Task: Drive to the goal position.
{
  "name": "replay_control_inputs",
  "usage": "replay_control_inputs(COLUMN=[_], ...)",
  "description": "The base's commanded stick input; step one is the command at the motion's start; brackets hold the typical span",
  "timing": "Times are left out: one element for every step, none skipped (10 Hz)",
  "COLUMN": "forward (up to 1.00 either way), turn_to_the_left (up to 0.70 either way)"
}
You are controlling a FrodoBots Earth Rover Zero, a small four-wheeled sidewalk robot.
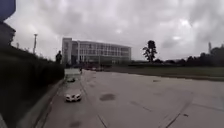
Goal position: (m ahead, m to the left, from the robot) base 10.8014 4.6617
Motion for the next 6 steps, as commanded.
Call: replay_control_inputs(forward=[0.7,0.7,0.7,0.7,0.7,0.7], turn_to_the_left=[0.02,0.02,0.02,0.02,0.02,0.01])
